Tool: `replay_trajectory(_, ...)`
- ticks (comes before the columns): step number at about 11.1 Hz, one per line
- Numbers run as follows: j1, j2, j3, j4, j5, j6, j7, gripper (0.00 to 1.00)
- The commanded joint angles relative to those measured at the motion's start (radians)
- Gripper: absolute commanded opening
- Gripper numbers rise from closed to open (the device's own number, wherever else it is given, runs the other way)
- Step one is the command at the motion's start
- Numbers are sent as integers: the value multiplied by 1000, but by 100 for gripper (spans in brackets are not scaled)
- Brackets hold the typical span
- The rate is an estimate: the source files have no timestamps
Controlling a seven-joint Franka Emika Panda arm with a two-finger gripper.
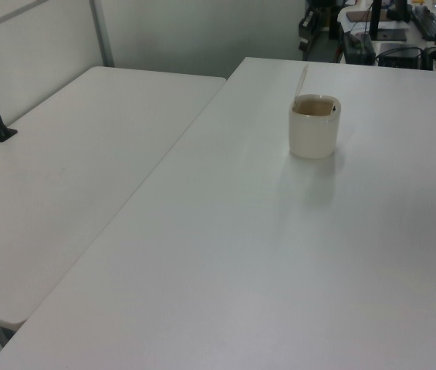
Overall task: Close the trash bin
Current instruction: 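Move the gripper down toward the open lid of the cream bin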
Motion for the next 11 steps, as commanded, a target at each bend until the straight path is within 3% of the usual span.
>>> replay_trajectory(1, -9, 42, -6, 3, 8, 103, -3, 0)
replay_trajectory(7, -11, 93, -6, -7, 2, 113, -18, 0)
replay_trajectory(11, -12, 93, -10, -5, -9, -97, -144, 0)
